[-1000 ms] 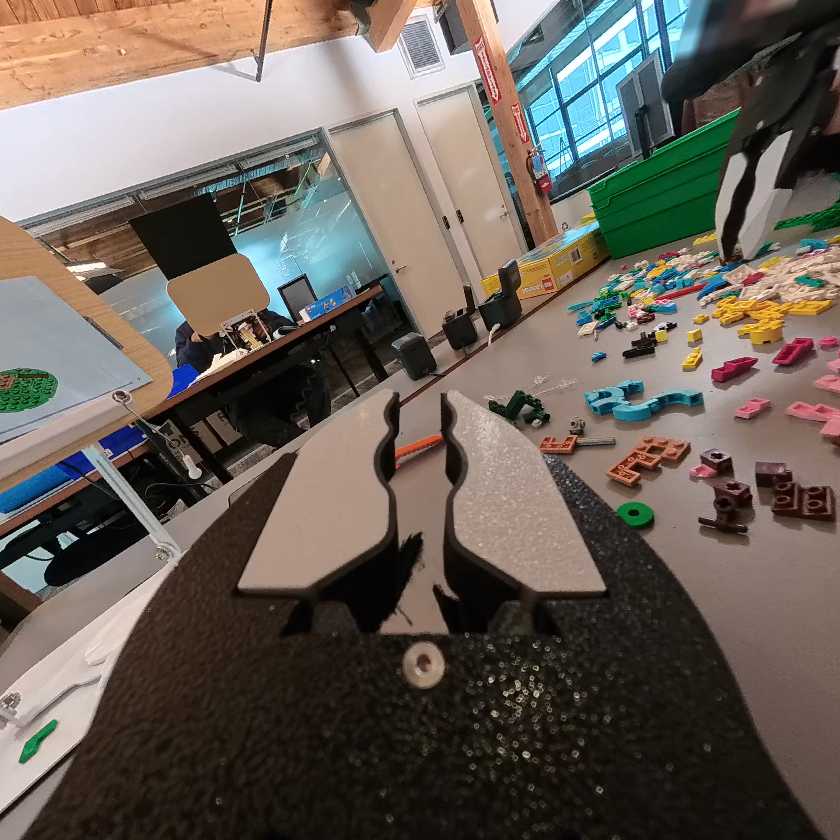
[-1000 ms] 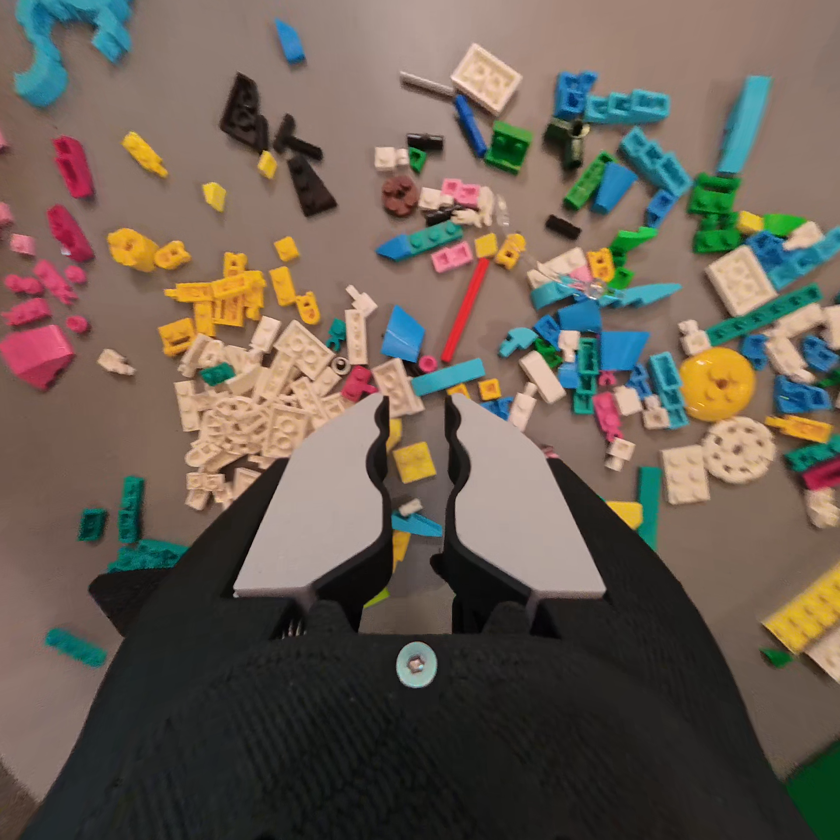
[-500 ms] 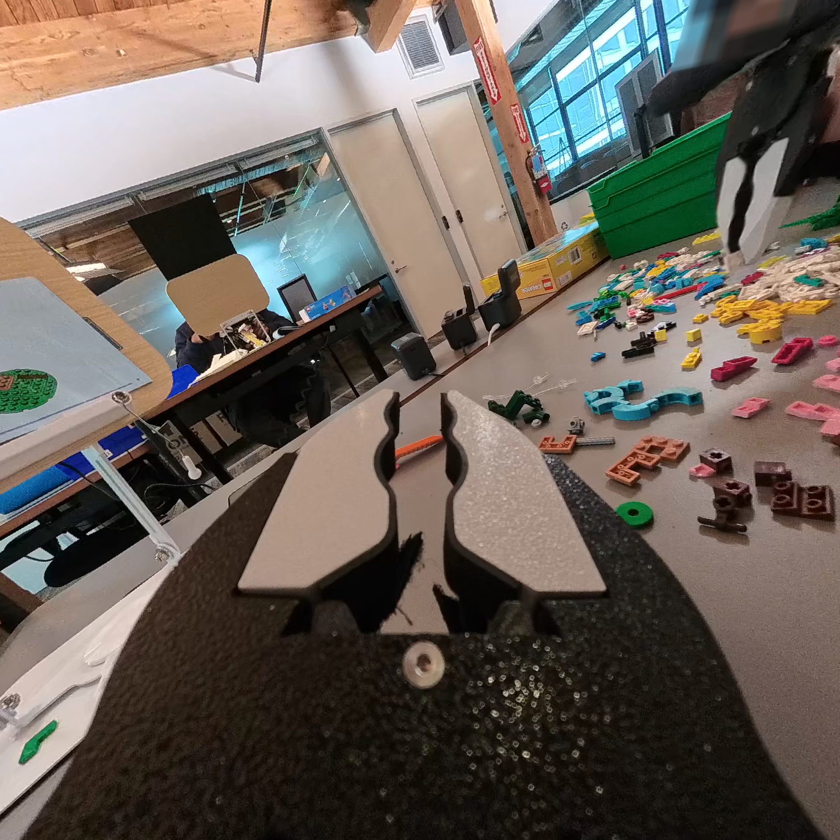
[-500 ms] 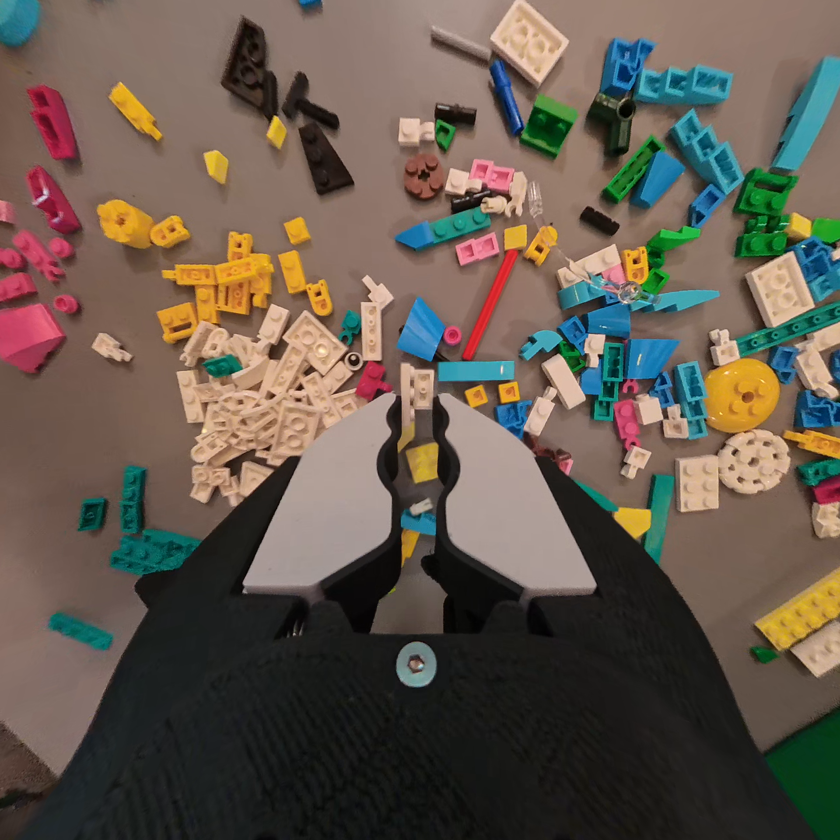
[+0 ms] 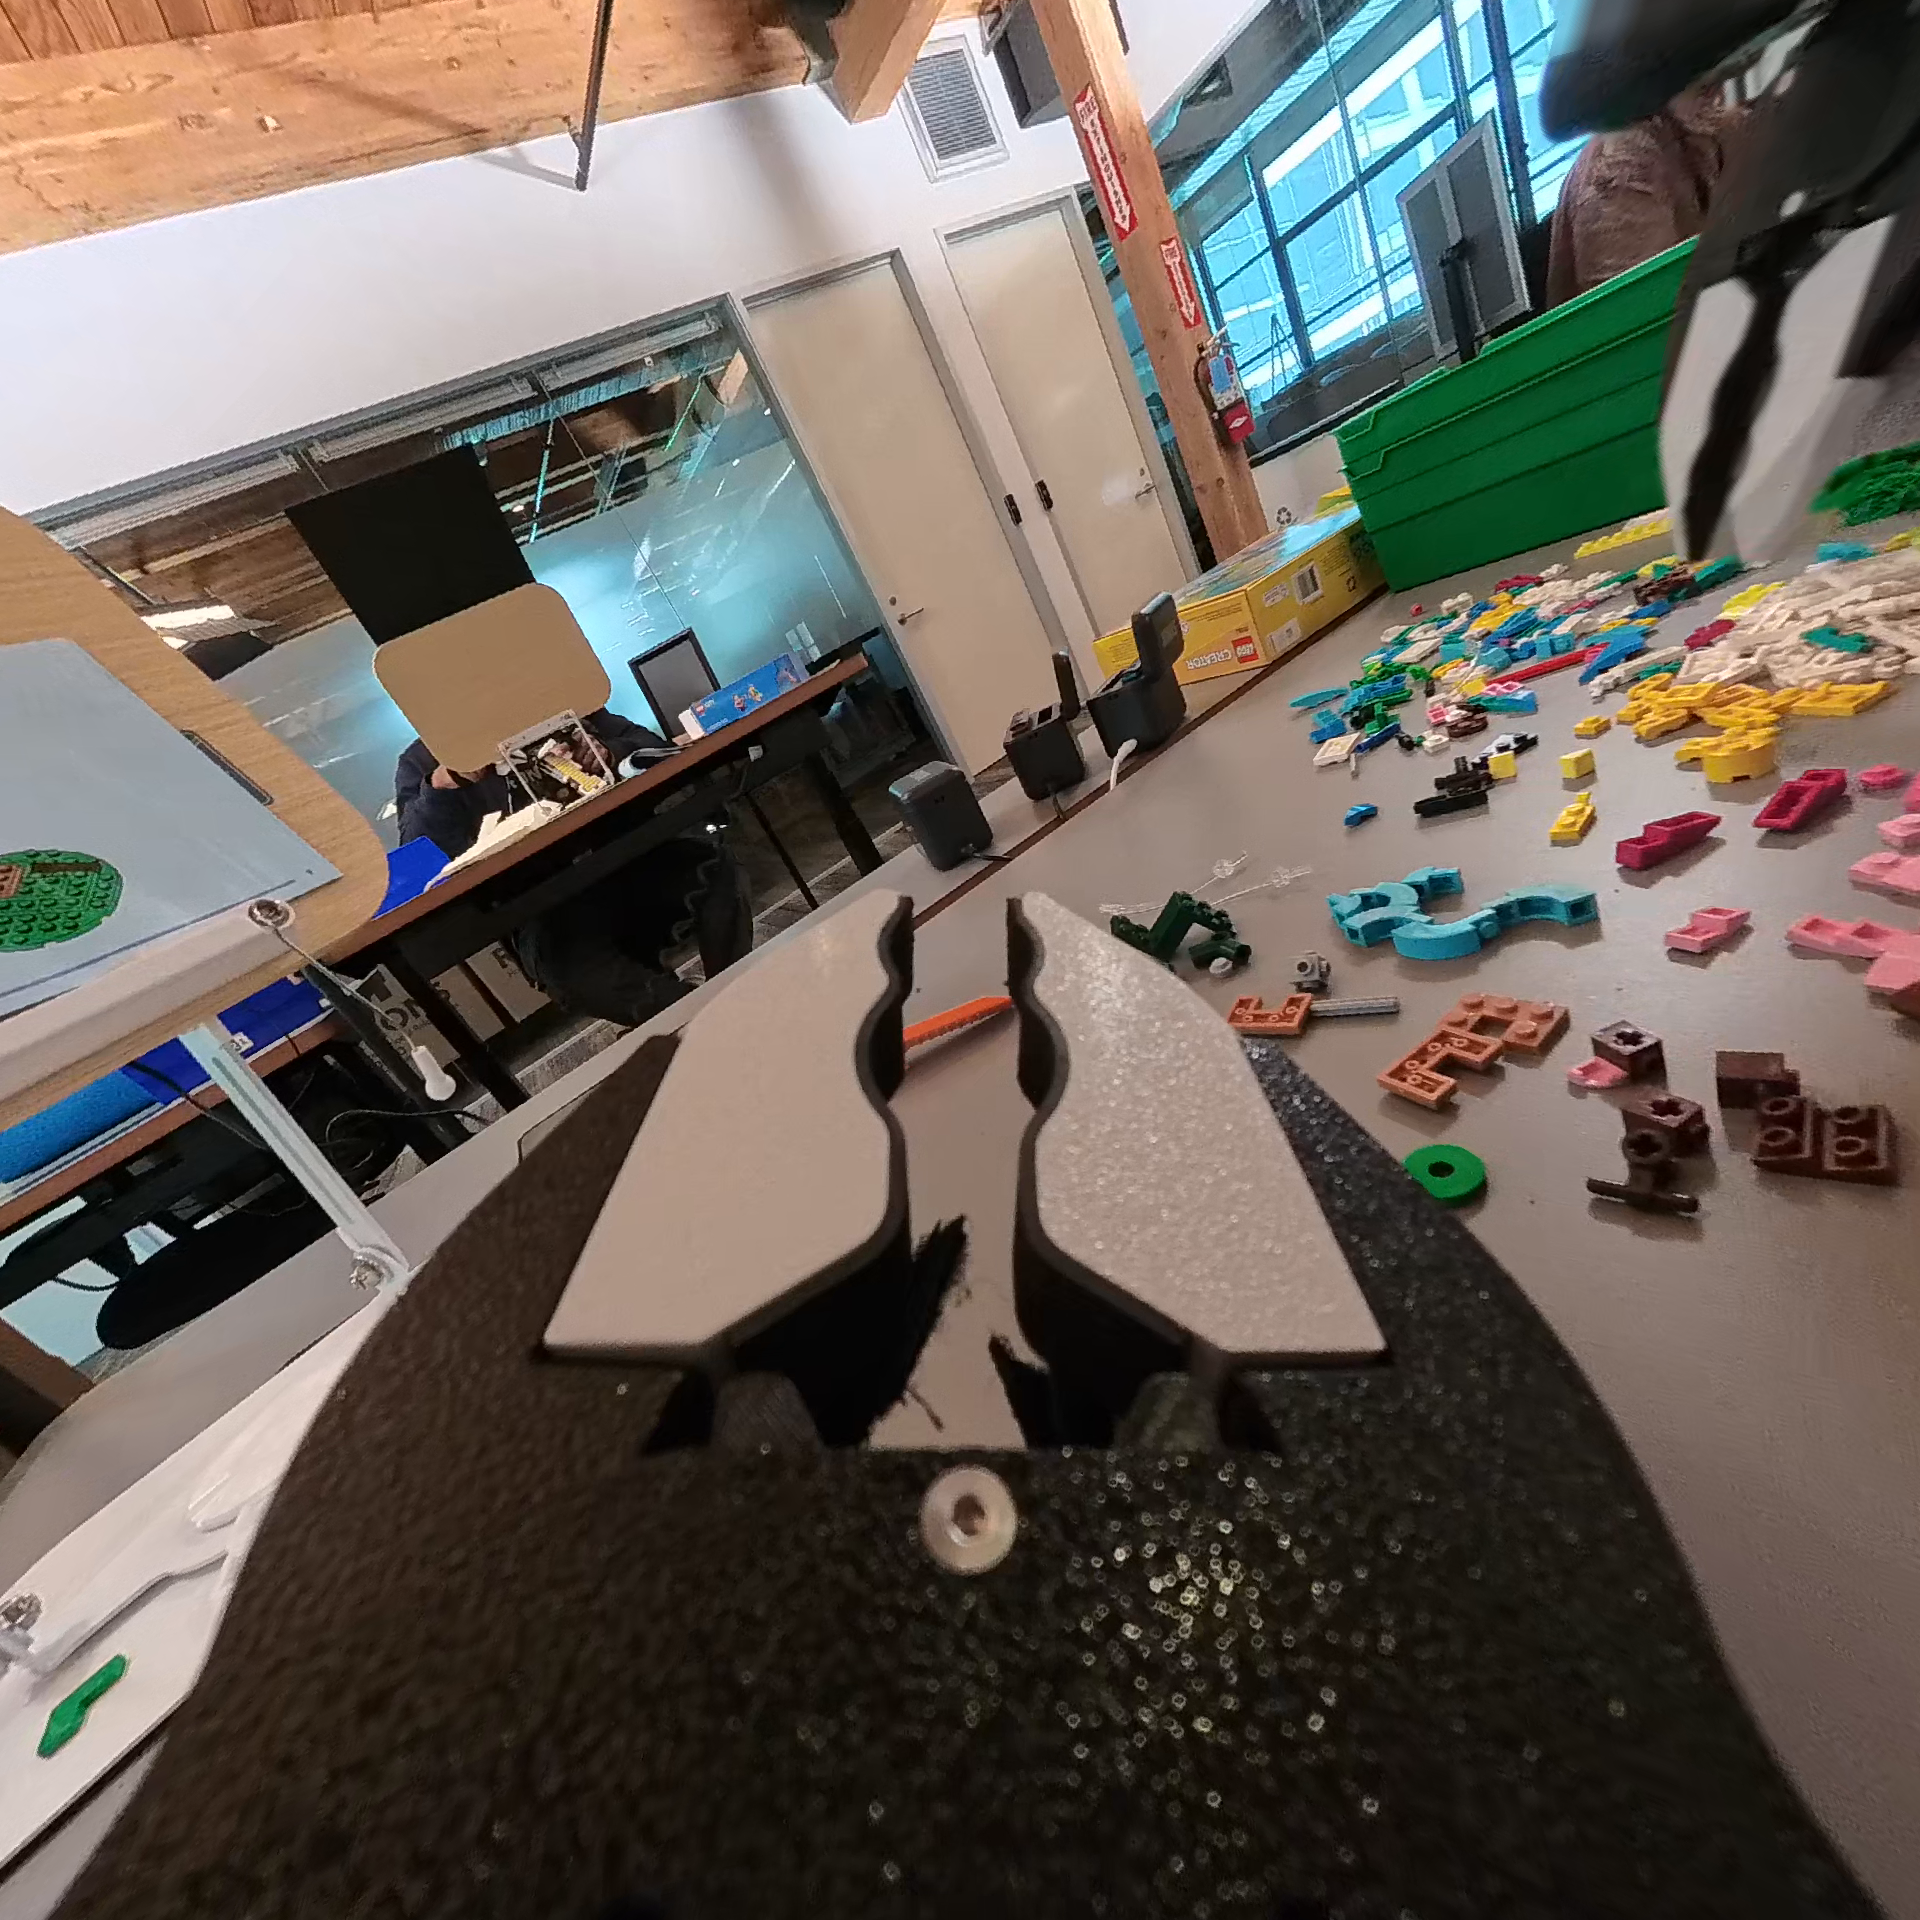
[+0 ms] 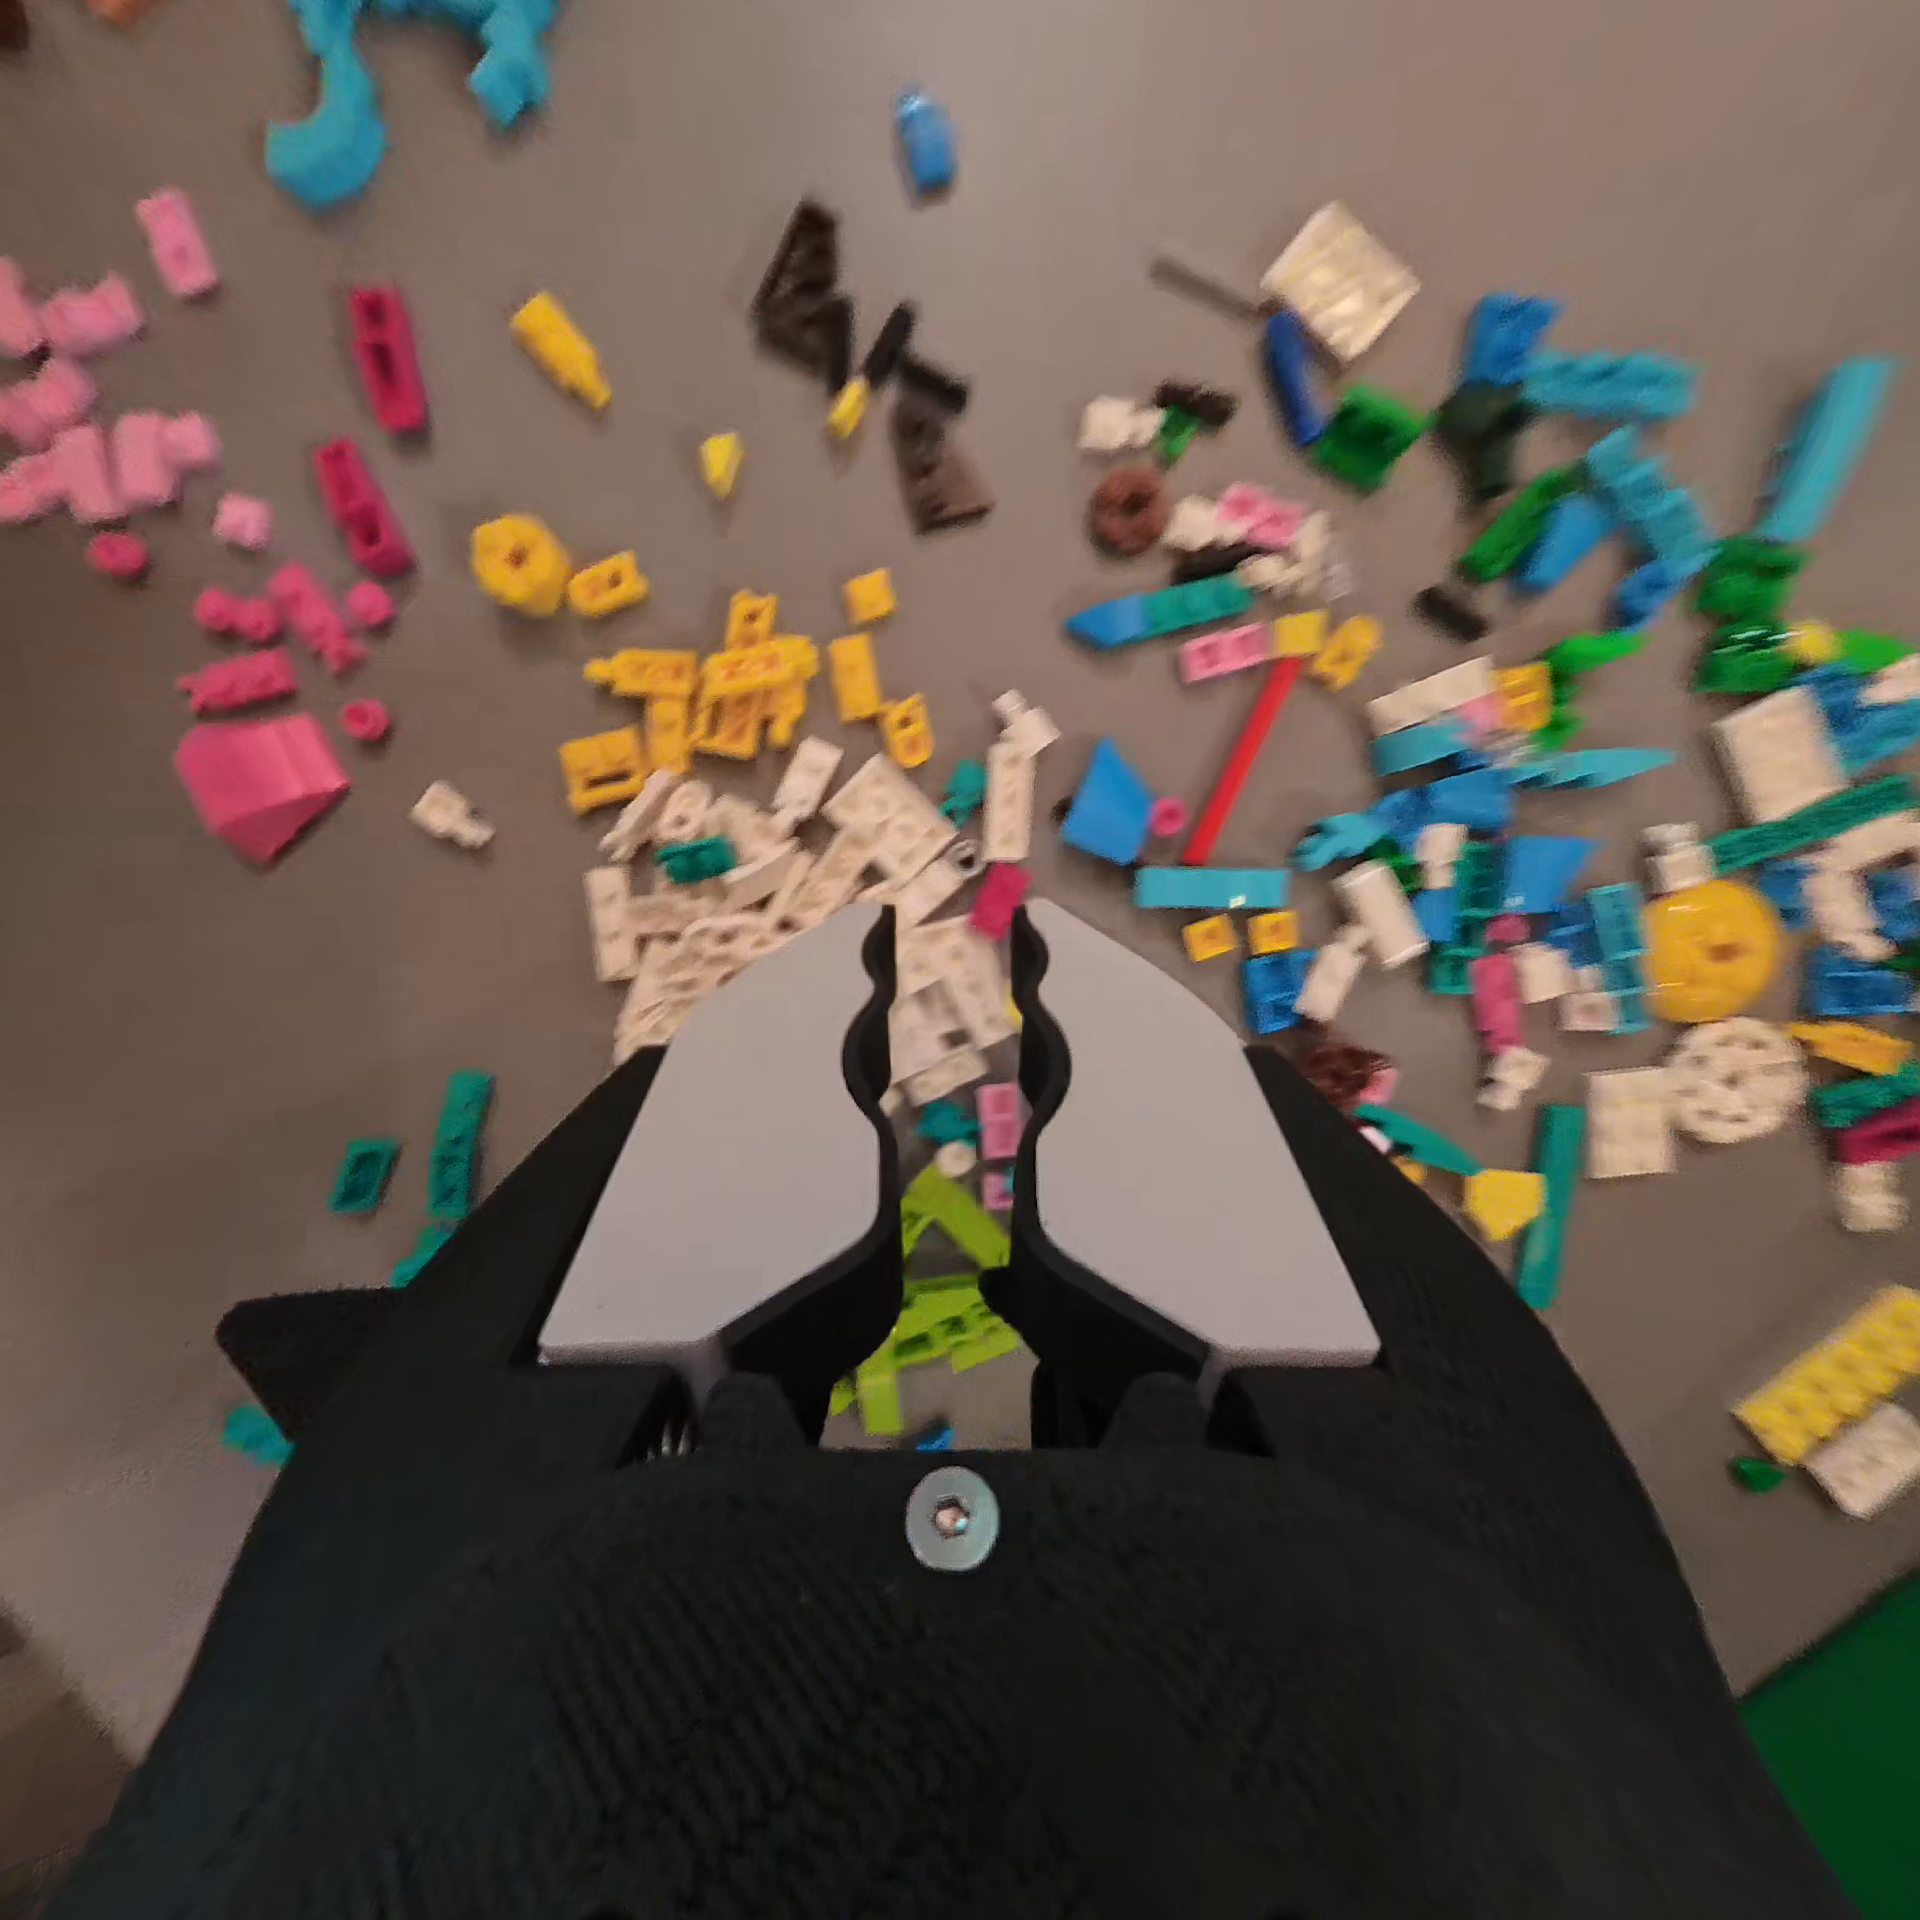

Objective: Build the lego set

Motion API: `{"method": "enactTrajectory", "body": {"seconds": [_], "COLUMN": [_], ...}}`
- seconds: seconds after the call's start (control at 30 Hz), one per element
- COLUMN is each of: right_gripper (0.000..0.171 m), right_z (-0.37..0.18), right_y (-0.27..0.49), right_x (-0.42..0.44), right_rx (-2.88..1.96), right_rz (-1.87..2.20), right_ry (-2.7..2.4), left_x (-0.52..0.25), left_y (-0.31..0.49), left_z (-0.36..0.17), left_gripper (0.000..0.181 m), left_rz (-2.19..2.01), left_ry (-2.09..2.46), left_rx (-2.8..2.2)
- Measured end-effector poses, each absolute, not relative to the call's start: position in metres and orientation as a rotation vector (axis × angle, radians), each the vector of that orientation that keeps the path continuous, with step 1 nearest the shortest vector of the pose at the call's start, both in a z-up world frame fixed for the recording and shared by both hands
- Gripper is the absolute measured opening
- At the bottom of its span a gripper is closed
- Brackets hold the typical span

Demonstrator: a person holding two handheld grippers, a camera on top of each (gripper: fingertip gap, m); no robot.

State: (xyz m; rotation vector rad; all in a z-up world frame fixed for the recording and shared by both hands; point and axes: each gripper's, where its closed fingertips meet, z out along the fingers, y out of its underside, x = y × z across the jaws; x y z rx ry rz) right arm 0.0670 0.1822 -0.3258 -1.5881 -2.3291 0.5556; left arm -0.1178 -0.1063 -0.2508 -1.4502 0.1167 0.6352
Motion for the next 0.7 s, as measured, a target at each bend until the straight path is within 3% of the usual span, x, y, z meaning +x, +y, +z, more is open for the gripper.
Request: {"method": "enactTrajectory", "body": {"seconds": [0.7], "right_gripper": [0.015], "right_z": [-0.358], "right_y": [0.208], "right_x": [0.039], "right_rx": [-1.684], "right_rz": [0.401], "right_ry": [-2.399], "left_x": [-0.117], "left_y": [-0.106], "left_z": [-0.251], "left_gripper": [0.017], "left_rz": [0.635], "left_ry": [0.122], "left_rx": [-1.452]}}
